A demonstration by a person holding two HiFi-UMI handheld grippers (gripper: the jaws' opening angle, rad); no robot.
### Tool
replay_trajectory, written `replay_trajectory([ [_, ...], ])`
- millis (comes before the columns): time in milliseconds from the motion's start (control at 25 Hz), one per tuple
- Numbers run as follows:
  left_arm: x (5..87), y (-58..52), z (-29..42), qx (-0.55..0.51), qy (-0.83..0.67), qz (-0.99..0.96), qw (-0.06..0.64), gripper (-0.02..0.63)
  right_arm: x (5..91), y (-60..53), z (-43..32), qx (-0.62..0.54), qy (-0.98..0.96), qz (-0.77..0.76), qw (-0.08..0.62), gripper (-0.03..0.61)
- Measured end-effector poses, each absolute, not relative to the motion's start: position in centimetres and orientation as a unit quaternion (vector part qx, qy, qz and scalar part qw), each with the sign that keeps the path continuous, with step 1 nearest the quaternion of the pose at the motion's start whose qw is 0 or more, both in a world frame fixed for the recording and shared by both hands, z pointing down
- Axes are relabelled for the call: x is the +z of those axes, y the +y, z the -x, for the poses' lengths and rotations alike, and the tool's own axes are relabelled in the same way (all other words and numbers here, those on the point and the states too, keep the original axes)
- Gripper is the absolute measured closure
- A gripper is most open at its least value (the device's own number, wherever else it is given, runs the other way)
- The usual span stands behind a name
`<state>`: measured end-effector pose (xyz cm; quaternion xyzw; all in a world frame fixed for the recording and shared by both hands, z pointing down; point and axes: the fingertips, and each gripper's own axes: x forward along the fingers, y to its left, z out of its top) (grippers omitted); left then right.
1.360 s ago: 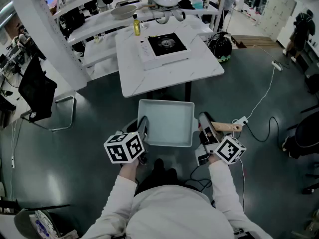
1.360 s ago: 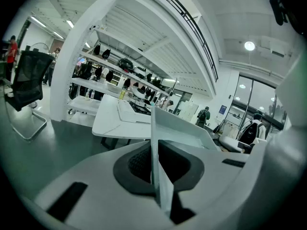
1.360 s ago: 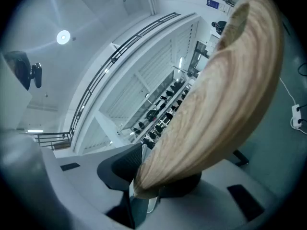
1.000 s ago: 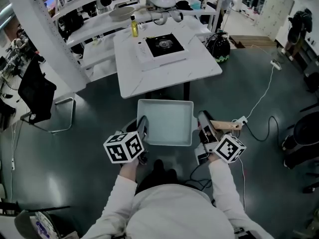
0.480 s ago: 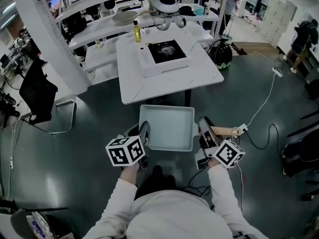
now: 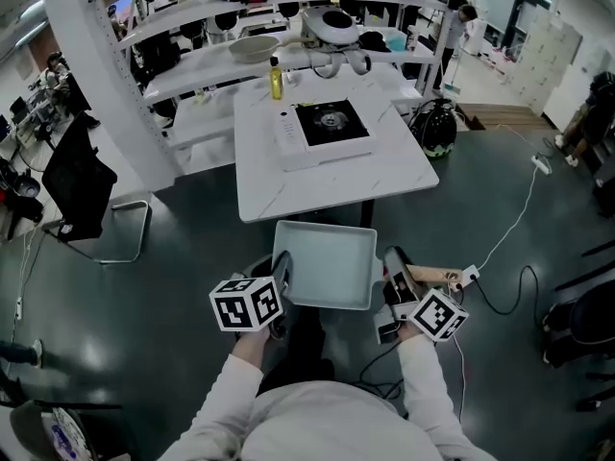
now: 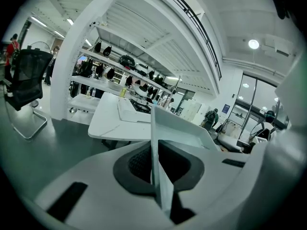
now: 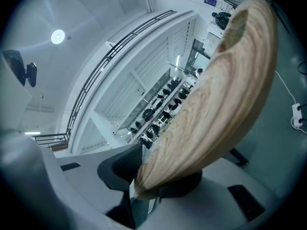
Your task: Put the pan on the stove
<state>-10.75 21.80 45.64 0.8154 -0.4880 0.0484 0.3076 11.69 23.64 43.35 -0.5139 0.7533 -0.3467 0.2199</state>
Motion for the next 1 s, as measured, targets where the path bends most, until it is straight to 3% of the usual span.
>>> replay_trajectory([
  [1000,46.4,-1.4,8.7,0.053,-0.456,-0.83,0.317,0.577,43.1,2.0,-13.3,-0.337,0.738,0.539,0.225,0.446],
])
